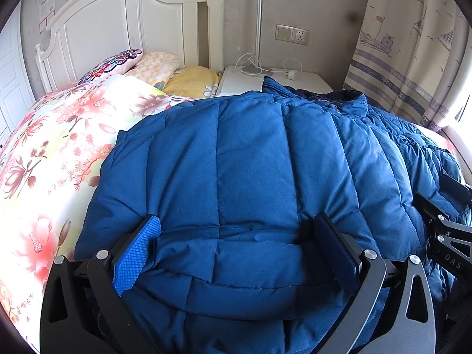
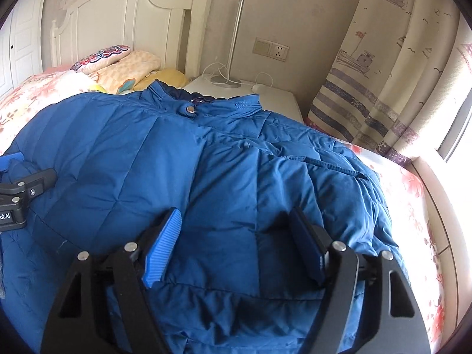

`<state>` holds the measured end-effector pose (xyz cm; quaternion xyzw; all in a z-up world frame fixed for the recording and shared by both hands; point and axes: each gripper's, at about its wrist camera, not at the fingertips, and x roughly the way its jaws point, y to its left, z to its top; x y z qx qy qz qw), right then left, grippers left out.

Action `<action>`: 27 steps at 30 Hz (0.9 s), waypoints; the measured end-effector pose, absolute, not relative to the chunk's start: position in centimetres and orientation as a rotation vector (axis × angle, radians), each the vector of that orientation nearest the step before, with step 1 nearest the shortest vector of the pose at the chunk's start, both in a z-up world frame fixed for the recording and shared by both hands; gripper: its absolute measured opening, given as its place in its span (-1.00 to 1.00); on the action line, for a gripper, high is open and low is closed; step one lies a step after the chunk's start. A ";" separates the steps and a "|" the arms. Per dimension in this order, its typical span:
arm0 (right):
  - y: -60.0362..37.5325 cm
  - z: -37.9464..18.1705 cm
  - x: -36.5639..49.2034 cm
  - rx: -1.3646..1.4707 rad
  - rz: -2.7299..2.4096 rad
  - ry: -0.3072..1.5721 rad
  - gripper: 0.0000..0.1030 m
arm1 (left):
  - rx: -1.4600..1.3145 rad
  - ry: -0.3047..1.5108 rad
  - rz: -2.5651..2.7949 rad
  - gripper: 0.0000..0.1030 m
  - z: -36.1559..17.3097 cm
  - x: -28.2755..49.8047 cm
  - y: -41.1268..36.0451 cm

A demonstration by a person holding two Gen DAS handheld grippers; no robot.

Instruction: Fold large clothes

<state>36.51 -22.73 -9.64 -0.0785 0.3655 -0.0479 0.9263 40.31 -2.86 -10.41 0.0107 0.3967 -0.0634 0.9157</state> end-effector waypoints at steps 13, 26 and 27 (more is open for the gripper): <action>-23.1 -9.6 36.7 -0.139 -0.088 0.756 0.47 | -0.205 0.659 -0.075 0.91 -8.1 38.9 1.6; -23.6 -9.8 37.1 -0.107 -0.074 0.774 0.50 | -0.071 0.771 -0.007 0.91 -10.0 40.5 0.2; -23.7 -9.8 37.1 -0.102 -0.070 0.773 0.51 | -0.084 0.762 -0.014 0.91 -9.9 40.3 0.2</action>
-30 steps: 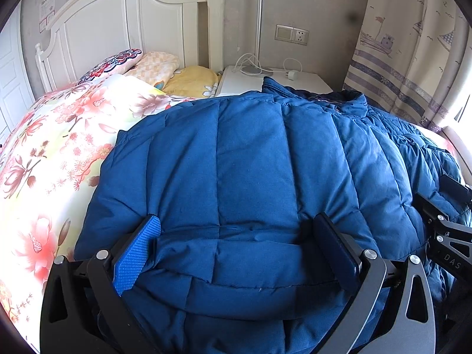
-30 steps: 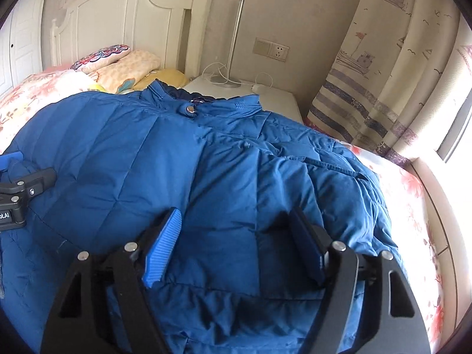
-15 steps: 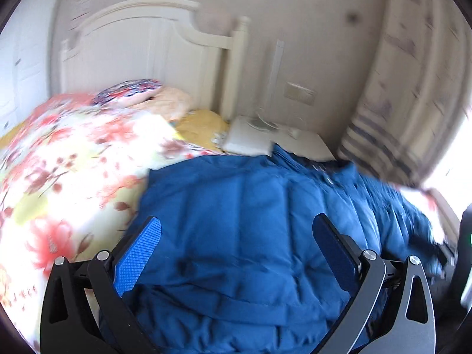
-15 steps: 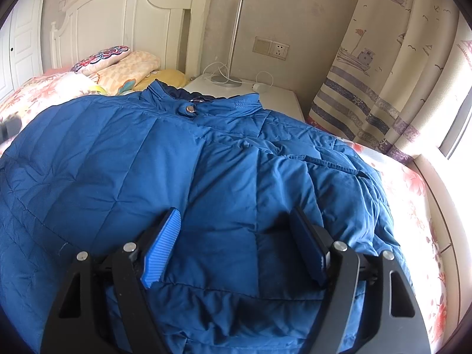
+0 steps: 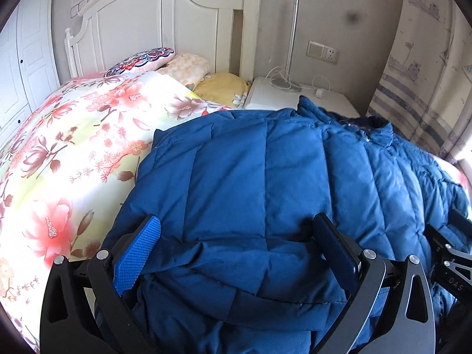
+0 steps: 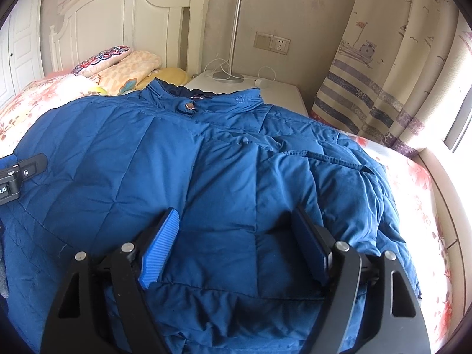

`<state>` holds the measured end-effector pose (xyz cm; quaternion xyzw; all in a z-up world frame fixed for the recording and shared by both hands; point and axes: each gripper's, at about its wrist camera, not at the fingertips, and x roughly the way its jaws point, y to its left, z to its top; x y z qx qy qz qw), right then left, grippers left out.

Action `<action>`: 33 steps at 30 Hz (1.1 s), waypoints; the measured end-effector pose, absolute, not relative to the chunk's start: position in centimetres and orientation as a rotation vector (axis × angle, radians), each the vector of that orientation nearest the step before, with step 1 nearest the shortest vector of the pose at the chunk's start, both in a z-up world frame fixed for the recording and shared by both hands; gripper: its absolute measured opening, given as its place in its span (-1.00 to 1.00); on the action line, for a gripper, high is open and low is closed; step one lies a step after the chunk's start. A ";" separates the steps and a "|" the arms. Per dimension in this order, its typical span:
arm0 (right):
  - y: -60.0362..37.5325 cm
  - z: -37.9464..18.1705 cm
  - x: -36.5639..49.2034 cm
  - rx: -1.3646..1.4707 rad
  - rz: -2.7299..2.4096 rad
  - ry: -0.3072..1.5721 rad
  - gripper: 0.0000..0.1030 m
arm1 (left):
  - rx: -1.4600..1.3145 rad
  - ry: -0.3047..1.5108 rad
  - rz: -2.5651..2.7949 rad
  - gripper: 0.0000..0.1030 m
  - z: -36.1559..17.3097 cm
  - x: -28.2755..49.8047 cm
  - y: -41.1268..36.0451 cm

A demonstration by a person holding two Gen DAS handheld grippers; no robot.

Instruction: Fold large clothes

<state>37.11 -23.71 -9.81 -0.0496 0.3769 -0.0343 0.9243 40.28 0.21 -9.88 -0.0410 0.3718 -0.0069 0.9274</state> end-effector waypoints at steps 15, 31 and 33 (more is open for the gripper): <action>-23.6 -10.9 25.0 -0.066 0.098 0.914 0.78 | 0.142 0.954 -0.176 0.91 -12.0 27.8 -2.9; -23.3 -9.7 11.7 -0.101 0.129 0.906 0.84 | 0.152 0.915 -0.146 0.91 -12.0 19.4 1.6; -22.9 -9.2 10.1 -0.089 0.166 0.883 0.87 | 0.158 0.906 -0.139 0.91 -12.1 19.1 1.6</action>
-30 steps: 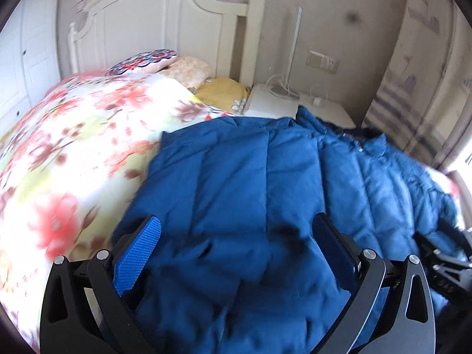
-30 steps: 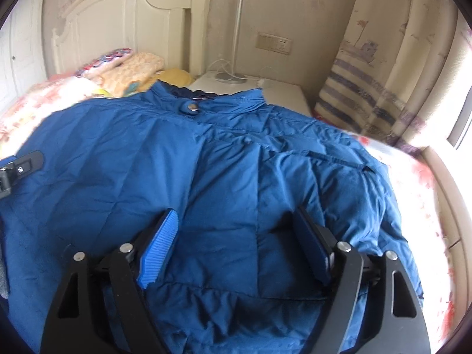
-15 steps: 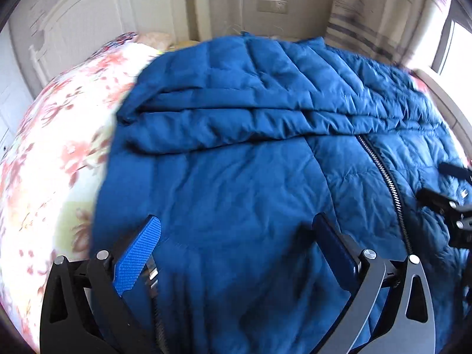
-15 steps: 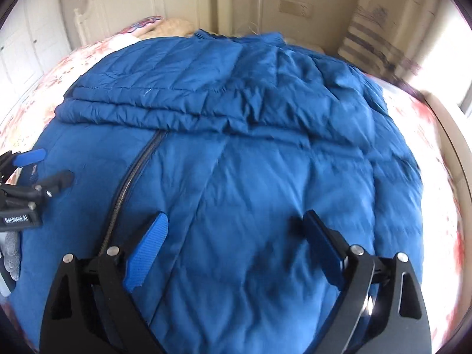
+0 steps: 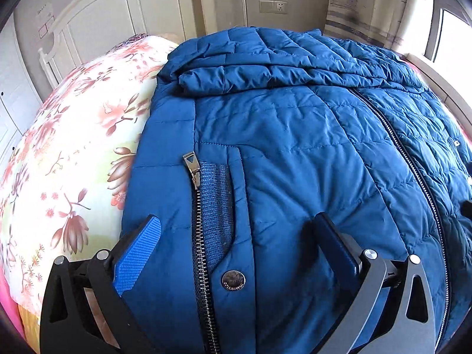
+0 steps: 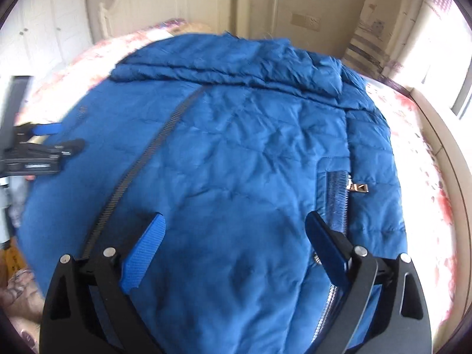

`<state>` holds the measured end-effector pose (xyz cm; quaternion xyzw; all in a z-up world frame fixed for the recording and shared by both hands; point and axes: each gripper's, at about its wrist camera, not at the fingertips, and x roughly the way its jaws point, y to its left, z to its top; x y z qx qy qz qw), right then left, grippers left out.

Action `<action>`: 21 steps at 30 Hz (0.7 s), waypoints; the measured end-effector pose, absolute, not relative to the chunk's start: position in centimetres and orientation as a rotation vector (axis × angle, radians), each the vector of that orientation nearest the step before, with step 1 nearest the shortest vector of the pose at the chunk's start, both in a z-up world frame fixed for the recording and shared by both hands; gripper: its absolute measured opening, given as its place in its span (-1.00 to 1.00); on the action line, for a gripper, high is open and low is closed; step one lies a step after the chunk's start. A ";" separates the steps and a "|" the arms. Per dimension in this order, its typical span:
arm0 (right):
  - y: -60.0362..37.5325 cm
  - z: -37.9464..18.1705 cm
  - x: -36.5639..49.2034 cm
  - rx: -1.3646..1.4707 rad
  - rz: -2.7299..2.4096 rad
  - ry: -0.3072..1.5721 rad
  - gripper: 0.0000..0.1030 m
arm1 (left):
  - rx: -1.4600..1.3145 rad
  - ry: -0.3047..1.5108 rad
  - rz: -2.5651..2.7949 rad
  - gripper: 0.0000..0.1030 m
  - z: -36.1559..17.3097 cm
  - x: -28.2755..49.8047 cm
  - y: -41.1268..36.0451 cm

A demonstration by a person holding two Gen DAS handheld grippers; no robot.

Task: Fold large clothes
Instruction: 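Lay the folded hem over the collar and release both grippers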

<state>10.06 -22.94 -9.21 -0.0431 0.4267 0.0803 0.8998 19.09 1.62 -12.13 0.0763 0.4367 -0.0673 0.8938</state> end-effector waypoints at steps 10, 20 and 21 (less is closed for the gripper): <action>-23.2 -11.4 9.2 -0.112 0.162 0.888 0.95 | 0.142 0.905 -0.138 0.91 -12.3 19.0 1.9; -23.8 -10.3 6.5 -0.081 0.152 0.868 0.94 | 0.135 0.812 -0.156 0.91 -10.4 14.6 1.8; -24.1 -9.9 5.7 -0.076 0.155 0.847 0.94 | 0.135 0.792 -0.186 0.91 -9.9 13.4 1.5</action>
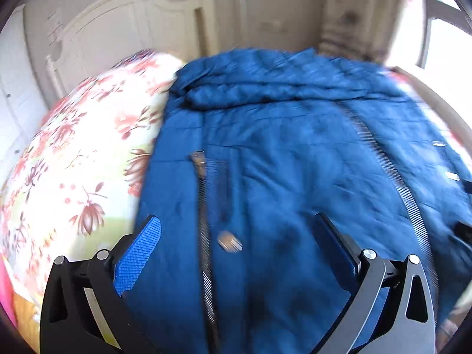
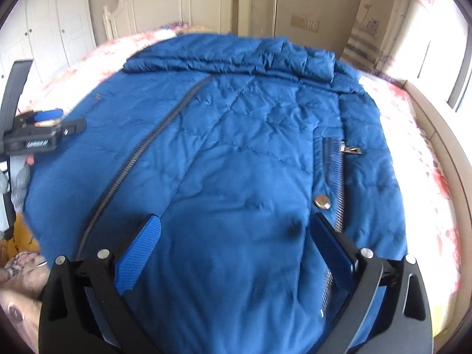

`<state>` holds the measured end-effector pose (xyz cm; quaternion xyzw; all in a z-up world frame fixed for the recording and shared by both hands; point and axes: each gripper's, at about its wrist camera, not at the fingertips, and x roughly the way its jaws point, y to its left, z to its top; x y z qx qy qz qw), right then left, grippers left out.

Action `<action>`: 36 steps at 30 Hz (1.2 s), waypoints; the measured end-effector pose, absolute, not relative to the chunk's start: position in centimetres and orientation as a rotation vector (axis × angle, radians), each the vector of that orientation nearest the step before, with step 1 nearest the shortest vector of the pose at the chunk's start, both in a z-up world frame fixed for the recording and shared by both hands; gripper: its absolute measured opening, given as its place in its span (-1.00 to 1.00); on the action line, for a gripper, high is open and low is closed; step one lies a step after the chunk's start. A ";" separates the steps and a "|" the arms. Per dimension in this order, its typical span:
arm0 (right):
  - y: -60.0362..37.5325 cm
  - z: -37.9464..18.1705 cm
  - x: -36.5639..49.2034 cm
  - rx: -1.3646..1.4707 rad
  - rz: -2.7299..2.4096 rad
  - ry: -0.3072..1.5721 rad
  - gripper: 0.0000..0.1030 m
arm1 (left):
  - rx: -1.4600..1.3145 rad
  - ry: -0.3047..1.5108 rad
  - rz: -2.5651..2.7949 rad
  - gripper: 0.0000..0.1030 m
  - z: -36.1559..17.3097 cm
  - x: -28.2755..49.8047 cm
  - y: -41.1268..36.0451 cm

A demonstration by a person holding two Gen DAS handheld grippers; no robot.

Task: Fold large clothes
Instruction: 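Lay the folded hem over the collar and release both grippers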

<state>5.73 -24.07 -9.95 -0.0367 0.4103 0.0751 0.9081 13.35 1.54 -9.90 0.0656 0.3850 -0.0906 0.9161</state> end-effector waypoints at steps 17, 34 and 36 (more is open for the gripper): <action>-30.9 -11.1 3.5 0.002 -0.021 0.849 0.95 | 0.234 0.800 -0.247 0.91 -13.0 9.3 0.0; -30.6 -12.3 3.0 0.001 0.015 0.853 0.96 | 0.213 0.818 -0.266 0.91 -12.9 9.2 0.4; -30.5 -11.8 3.0 -0.010 -0.001 0.865 0.94 | 0.195 0.827 -0.267 0.91 -12.7 9.0 0.9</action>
